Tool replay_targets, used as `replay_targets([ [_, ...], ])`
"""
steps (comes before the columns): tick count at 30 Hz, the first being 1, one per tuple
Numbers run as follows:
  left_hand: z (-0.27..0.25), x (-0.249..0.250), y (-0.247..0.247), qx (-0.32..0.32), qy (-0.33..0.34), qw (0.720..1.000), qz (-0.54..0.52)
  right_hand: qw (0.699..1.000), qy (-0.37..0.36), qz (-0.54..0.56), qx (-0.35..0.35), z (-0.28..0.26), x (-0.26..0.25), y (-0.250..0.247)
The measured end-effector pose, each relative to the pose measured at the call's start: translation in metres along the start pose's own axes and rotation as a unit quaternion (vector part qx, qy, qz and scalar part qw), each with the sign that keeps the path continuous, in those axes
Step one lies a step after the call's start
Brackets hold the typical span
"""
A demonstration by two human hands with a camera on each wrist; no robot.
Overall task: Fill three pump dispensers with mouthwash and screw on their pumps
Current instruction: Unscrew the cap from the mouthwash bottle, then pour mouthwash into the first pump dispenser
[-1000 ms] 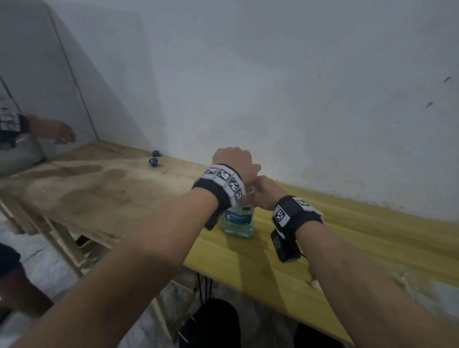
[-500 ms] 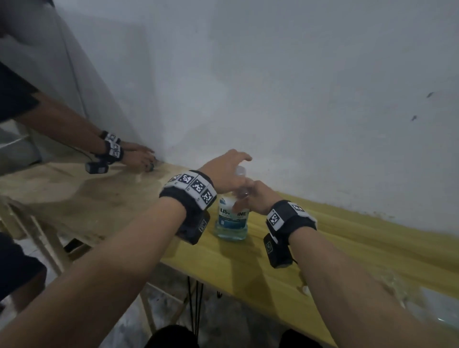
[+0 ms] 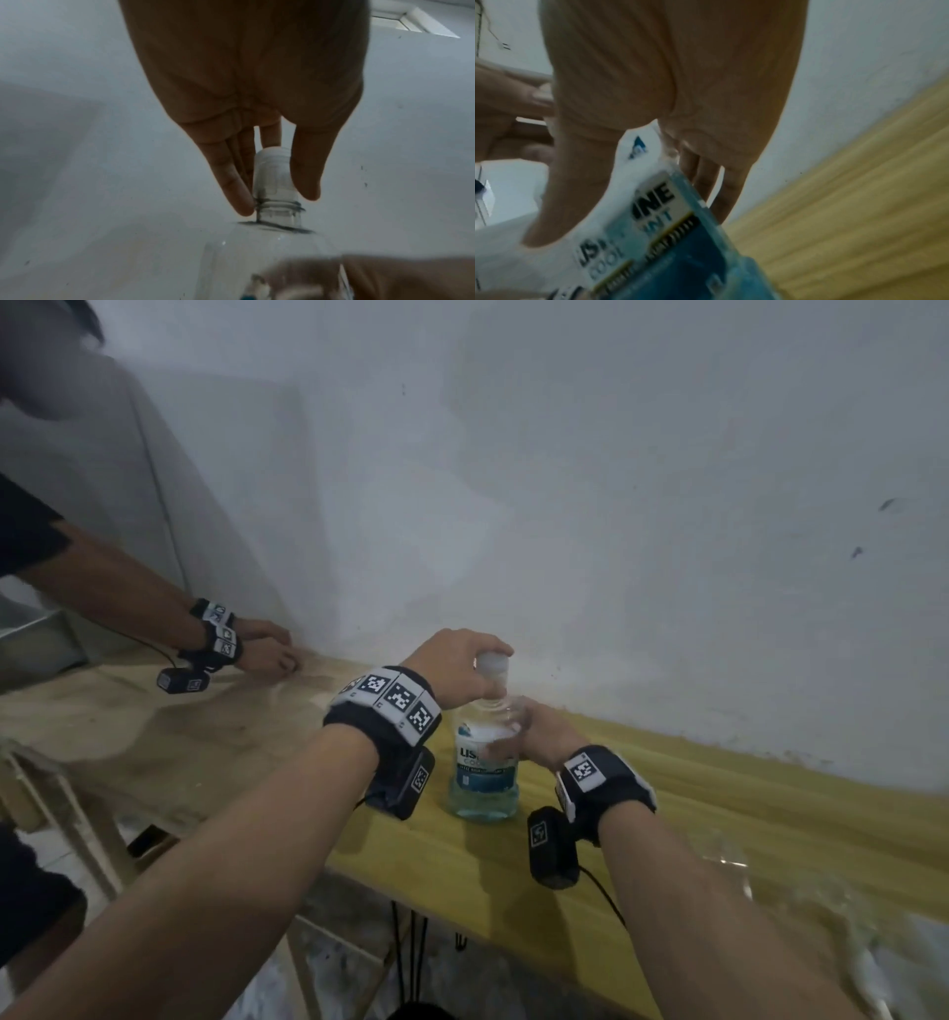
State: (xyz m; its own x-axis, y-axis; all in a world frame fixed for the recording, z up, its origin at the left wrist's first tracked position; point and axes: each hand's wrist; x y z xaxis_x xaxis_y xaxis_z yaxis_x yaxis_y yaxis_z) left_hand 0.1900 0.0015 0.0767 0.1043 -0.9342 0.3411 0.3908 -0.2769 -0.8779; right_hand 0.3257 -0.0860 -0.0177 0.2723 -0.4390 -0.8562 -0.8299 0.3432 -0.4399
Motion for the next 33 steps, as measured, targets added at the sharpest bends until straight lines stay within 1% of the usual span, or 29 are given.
replay_targets([
  [2, 0.003, 0.0, 0.0, 0.002, -0.01, 1.0, 0.013, 1.0, 0.004, 0.016, -0.019, 0.0, 0.011, 0.003],
  [5, 0.005, -0.002, 0.004, 0.013, -0.03, 0.999, 0.015, 0.997, 0.033, 0.076, -0.006, 0.005, 0.028, 0.008],
  [8, 0.007, -0.004, 0.01, 0.043, -0.047, 0.998, 0.006, 0.996, 0.027, 0.082, 0.003, 0.008, 0.034, 0.013],
  [10, 0.01, 0.0, 0.011, 0.064, -0.063, 0.995, 0.034, 0.995, 0.019, 0.092, 0.01, 0.005, 0.033, 0.014],
  [12, 0.01, 0.009, 0.01, 0.1, -0.082, 0.99, 0.063, 0.995, 0.008, 0.093, 0.016, 0.001, 0.03, 0.013],
  [15, 0.011, 0.024, -0.004, 0.187, -0.092, 0.975, 0.081, 0.997, -0.009, 0.067, 0.041, -0.006, 0.029, 0.012],
  [17, 0.011, 0.031, -0.022, 0.245, -0.085, 0.964, 0.053, 0.997, -0.015, 0.038, 0.064, -0.013, 0.026, 0.006],
  [18, 0.01, 0.031, -0.03, 0.263, -0.08, 0.961, 0.04, 0.996, -0.019, 0.026, 0.079, -0.017, 0.024, 0.0],
  [19, 0.008, 0.029, -0.036, 0.268, -0.077, 0.959, 0.037, 0.995, -0.02, 0.016, 0.097, -0.021, 0.019, -0.009],
  [20, 0.003, 0.023, -0.038, 0.257, -0.081, 0.962, 0.043, 0.993, -0.026, 0.01, 0.116, -0.025, 0.014, -0.019],
  [21, -0.003, 0.015, -0.034, 0.229, -0.092, 0.968, 0.047, 0.991, -0.032, 0.008, 0.133, -0.031, 0.007, -0.032],
  [22, -0.011, 0.007, -0.026, 0.186, -0.108, 0.976, 0.044, 0.988, -0.039, 0.009, 0.148, -0.039, 0.0, -0.047],
  [24, -0.028, -0.008, 0.005, 0.059, -0.14, 0.988, 0.039, 0.983, -0.051, 0.007, 0.177, -0.06, -0.013, -0.076],
  [25, -0.034, -0.012, 0.024, -0.015, -0.149, 0.988, 0.048, 0.98, -0.055, 0.006, 0.191, -0.073, -0.018, -0.09],
  [26, -0.038, -0.015, 0.044, -0.085, -0.155, 0.982, 0.064, 0.977, -0.056, 0.008, 0.204, -0.086, -0.022, -0.104],
  [27, -0.04, -0.017, 0.064, -0.141, -0.159, 0.974, 0.084, 0.974, -0.052, 0.01, 0.22, -0.098, -0.023, -0.117],
  [28, -0.042, -0.019, 0.083, -0.181, -0.163, 0.965, 0.103, 0.97, -0.046, 0.006, 0.238, -0.11, -0.022, -0.131],
  [29, -0.043, -0.021, 0.099, -0.206, -0.169, 0.957, 0.118, 0.966, -0.037, -0.003, 0.257, -0.12, -0.019, -0.142],
  [30, -0.044, -0.022, 0.112, -0.216, -0.175, 0.952, 0.13, 0.961, -0.026, -0.012, 0.274, -0.13, -0.014, -0.154],
  [33, -0.044, -0.027, 0.128, -0.218, -0.18, 0.948, 0.144, 0.95, 0.003, -0.024, 0.31, -0.156, 0.006, -0.183],
])
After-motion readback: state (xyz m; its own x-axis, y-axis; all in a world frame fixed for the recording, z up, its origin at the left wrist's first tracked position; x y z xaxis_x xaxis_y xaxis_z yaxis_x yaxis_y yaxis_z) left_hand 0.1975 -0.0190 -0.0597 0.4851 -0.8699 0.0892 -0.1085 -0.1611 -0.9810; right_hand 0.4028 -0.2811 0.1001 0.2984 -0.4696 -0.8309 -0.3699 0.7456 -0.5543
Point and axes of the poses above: each hand's wrist, its own z-axis towards the middle knuckle, its own y-axis out of the palm, x = y × z, and after that the axes turned 14 degrees about y, right-handed
